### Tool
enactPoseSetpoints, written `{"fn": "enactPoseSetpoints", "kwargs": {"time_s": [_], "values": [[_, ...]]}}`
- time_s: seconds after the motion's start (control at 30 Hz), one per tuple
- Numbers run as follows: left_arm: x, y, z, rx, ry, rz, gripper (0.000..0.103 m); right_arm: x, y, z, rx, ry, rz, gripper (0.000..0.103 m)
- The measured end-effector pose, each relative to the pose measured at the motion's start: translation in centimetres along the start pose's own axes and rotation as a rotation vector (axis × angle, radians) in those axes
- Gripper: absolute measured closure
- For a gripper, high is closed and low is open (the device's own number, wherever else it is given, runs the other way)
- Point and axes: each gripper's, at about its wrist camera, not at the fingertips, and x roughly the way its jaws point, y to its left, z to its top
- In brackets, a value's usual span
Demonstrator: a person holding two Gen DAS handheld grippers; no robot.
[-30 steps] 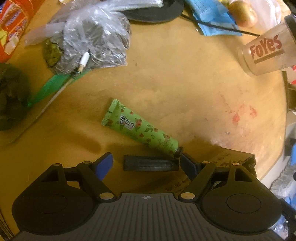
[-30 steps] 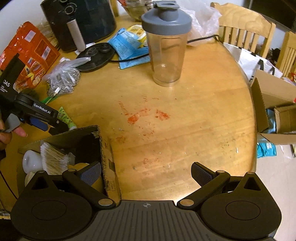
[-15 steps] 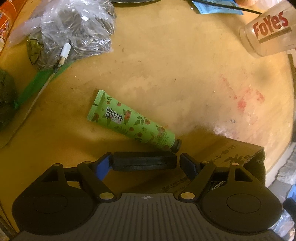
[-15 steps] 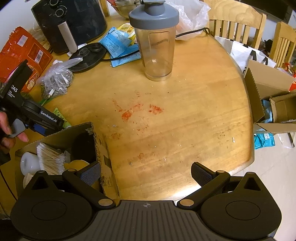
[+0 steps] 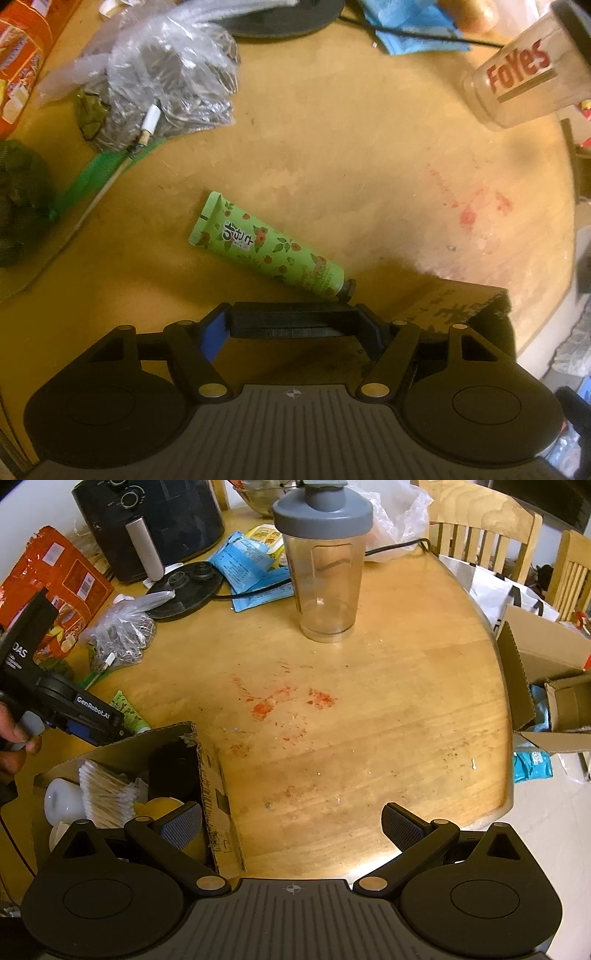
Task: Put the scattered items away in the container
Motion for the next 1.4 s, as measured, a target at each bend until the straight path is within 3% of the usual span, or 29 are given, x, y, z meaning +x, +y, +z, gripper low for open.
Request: {"fn": "enactPoseSetpoints", "kwargs": {"time_s": [0.37, 0.63, 0.9, 1.4], "values": [[-5.3, 0.2, -4.4, 0.019, -0.292, -0.102, 0.033, 0.3, 1.8, 1.9, -0.086, -0.023, 0.040, 0.000], [-7.8, 1.6, -7.7, -0.059, -0.443, -0.131, 0.033, 0.7, 3.3, 3.1, -0.160, -0.030, 0.064, 0.000], [-9.7, 2.2, -10.6, -0.113, -0.531, -0.087, 0.033, 1.2, 5.0, 4.2, -0.220, -0.030, 0.093, 0.000], [-11.3, 4.6, -15.8, -0.301, -0.586, -0.080, 0.033, 3.6, 9.9, 6.4, -0.395, -0.008, 0.161, 0.004]]}}
